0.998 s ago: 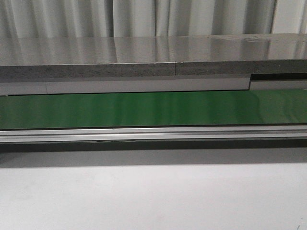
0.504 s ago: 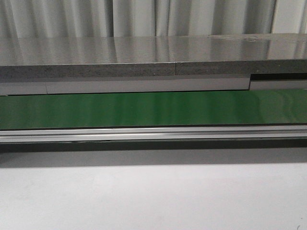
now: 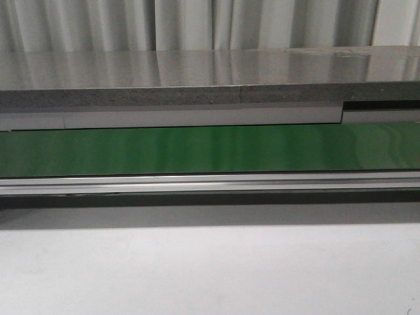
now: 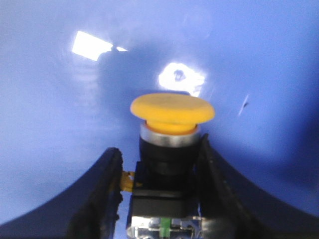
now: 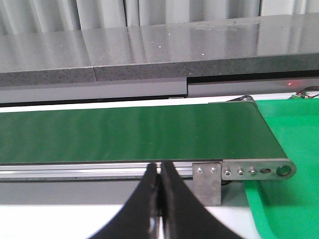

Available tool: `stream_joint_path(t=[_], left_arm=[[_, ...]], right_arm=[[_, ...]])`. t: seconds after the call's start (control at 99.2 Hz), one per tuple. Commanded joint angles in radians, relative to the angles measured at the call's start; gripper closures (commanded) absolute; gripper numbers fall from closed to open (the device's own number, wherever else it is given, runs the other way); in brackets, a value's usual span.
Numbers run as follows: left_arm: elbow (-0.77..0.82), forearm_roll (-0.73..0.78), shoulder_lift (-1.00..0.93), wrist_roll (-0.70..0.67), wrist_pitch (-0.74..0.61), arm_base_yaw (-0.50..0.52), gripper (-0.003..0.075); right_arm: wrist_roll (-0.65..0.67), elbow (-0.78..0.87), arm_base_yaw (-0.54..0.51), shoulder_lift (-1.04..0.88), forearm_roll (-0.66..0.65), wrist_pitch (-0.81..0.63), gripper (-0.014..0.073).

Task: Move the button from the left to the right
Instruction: 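Lift the button with the left gripper and lower it onto the belt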

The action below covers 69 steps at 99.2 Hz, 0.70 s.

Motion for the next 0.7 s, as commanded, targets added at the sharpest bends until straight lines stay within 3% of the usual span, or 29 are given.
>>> stream_joint_path(t=[0.0, 0.04, 0.393, 0.685], left_arm=[[-0.069, -0.020, -0.061, 0.002, 0.028, 0.001, 0.0701], [-0.091, -0.020, -0.072, 0.002, 0.044, 0.001, 0.0739], [-0.146, -0.061, -0.195, 0.028, 0.148, -0.023, 0.0741], [-0.146, -0.117, -0.208, 0.082, 0.185, -0.177, 0.0741]], right_arm=[[0.000, -0.015, 0.001, -0.021, -0.010, -0.079, 0.0662], [0.000, -0.015, 0.001, -0.021, -0.010, -0.079, 0.0662], [0.000, -0.015, 0.001, -0.021, -0.010, -0.079, 0.0662], [0.000, -0.015, 0.001, -0.021, -0.010, -0.079, 0.0662]])
